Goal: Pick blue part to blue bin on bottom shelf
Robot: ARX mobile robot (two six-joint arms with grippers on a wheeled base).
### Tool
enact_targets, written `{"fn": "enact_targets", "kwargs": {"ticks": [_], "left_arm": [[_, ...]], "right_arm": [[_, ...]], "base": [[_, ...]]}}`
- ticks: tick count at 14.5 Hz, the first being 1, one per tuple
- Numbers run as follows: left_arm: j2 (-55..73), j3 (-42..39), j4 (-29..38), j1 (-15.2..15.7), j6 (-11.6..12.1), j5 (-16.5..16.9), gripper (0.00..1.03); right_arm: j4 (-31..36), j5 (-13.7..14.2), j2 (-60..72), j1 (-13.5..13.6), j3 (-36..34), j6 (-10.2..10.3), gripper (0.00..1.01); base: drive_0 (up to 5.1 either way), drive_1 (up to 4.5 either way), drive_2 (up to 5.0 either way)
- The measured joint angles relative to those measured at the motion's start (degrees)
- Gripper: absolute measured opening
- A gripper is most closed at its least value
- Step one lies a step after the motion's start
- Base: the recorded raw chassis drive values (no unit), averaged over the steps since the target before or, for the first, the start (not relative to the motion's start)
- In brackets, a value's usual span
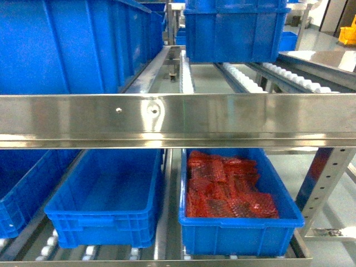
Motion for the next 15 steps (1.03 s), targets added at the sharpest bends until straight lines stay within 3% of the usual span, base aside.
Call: {"fn": "enact_targets", "kwargs": {"ticks": [4,15], "left_arm": [[-0.04,0.0,0.02,0.11,-0.02,-0.42,0.43],[-0.04,0.0,0.02,0.04,-0.02,-0.17,0.43]], "right_arm": [[-0.02,-0.22,0.0,0.0,0.0,0.0,0.98],[-0.04,-0.07,0.0,0.0,0.0,0.0,0.98]], "base": [[-5.0,2.49,2.5],[0.0,0.0,0.0]]}}
